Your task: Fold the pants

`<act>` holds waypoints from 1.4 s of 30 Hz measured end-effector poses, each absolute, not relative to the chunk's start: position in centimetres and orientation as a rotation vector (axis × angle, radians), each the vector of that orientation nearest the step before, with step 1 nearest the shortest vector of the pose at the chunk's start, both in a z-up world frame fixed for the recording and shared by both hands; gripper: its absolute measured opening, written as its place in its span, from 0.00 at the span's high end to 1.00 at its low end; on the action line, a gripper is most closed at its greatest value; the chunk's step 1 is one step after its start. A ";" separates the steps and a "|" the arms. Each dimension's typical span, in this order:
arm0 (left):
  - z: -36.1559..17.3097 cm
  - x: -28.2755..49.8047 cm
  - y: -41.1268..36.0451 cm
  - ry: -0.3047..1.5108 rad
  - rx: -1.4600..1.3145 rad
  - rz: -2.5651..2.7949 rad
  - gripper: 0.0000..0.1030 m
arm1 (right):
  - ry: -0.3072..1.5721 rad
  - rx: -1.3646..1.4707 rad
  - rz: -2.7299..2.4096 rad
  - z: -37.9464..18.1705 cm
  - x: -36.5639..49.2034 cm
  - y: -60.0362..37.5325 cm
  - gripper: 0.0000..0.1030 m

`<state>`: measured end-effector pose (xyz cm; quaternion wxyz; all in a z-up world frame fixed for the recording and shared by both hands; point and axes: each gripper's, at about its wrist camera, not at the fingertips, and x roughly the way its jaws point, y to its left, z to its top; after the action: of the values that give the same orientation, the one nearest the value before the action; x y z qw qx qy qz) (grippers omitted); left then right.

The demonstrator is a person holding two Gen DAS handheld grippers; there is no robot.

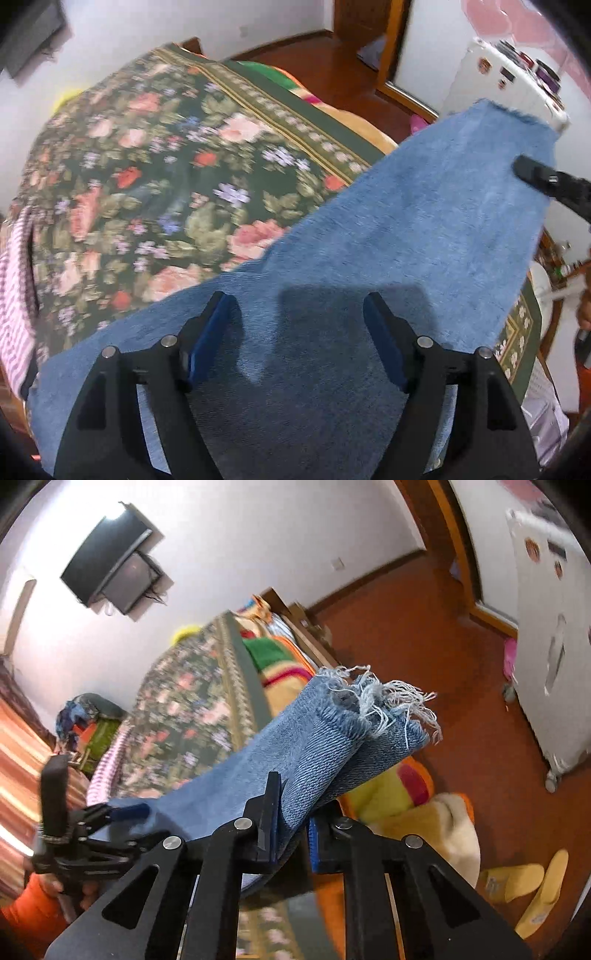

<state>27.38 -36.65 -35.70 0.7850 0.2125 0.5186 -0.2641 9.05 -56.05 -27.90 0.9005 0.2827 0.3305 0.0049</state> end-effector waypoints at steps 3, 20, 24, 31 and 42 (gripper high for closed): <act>-33.7 27.3 -35.3 1.072 0.414 -0.535 0.27 | 0.640 0.532 0.045 -24.9 8.8 -54.7 0.90; -22.4 22.9 -17.8 0.853 0.175 -0.370 0.27 | 0.546 0.256 0.373 -15.8 12.2 -39.2 0.90; -21.7 21.3 -13.6 0.839 0.109 -0.339 0.27 | 0.586 0.173 0.465 -16.1 13.5 -33.9 0.90; -21.3 18.7 -6.6 0.810 0.048 -0.242 0.27 | 0.700 0.085 0.612 -19.9 14.8 -26.3 0.90; -22.8 17.2 -1.1 0.842 -0.034 -0.180 0.27 | 0.903 -0.051 0.733 -27.6 14.3 -19.9 0.89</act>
<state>17.23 -1.09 -22.80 0.9087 -0.0167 0.4079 -0.0872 14.29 -19.87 -27.58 0.8354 -0.0243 0.4263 0.3462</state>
